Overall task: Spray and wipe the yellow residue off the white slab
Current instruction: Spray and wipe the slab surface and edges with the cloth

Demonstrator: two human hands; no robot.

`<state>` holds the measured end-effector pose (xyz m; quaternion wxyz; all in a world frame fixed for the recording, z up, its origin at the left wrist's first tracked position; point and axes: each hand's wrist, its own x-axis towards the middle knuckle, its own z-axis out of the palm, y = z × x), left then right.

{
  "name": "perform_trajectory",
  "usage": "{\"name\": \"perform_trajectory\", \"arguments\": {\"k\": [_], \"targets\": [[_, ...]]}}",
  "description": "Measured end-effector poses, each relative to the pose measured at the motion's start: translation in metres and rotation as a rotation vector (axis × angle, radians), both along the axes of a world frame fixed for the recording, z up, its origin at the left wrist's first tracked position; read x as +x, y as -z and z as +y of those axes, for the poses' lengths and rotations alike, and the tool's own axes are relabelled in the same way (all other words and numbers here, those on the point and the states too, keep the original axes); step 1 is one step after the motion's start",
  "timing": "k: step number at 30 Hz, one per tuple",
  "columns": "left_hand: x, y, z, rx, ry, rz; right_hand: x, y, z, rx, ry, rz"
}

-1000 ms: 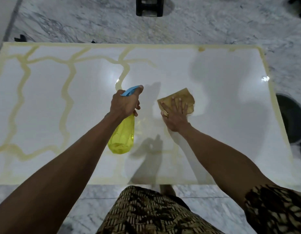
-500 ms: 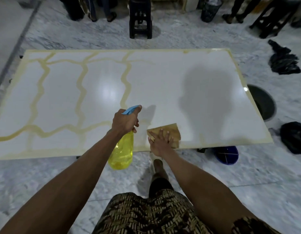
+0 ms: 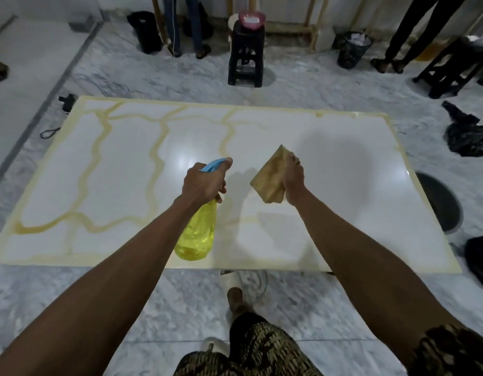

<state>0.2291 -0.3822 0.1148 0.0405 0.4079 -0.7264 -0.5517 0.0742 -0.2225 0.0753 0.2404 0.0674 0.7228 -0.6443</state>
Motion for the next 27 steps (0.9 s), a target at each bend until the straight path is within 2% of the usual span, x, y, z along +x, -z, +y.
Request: {"name": "perform_trajectory", "arguments": {"k": [5, 8, 11, 14, 16, 18, 20, 22, 24, 27], "targets": [[-0.044, 0.01, -0.038, 0.003, -0.015, -0.017, -0.078, 0.018, -0.048, 0.093, -0.023, 0.048], [-0.073, 0.023, -0.06, 0.011, -0.013, -0.06, -0.113, 0.044, -0.071, 0.253, -0.041, 0.02], [-0.107, 0.036, -0.081, 0.016, -0.016, -0.085, -0.154, 0.059, -0.099, 0.278, 0.02, 0.198], [-0.143, 0.045, -0.104, 0.025, -0.048, -0.069, -0.21, 0.069, -0.134, 0.46, 0.004, 0.476], [-0.166, 0.05, -0.119, 0.005, -0.054, -0.061, -0.248, 0.074, -0.154, 0.637, -0.108, 0.633], [-0.184, 0.054, -0.131, -0.025, -0.046, -0.046, -0.281, 0.088, -0.175, 0.835, -0.341, 0.677], [-0.198, 0.062, -0.139, -0.043, -0.042, -0.038, -0.3, 0.117, -0.191, 0.942, -0.631, 0.605], [-0.206, 0.07, -0.142, -0.041, -0.039, -0.042, -0.297, 0.161, -0.196, 1.057, -0.82, 0.509], [-0.207, 0.075, -0.142, -0.018, -0.052, -0.034, -0.283, 0.195, -0.192, 1.129, -0.864, 0.544], [-0.196, 0.076, -0.138, -0.013, -0.034, -0.041, -0.258, 0.2, -0.171, 1.13, -0.913, 0.629]]}}
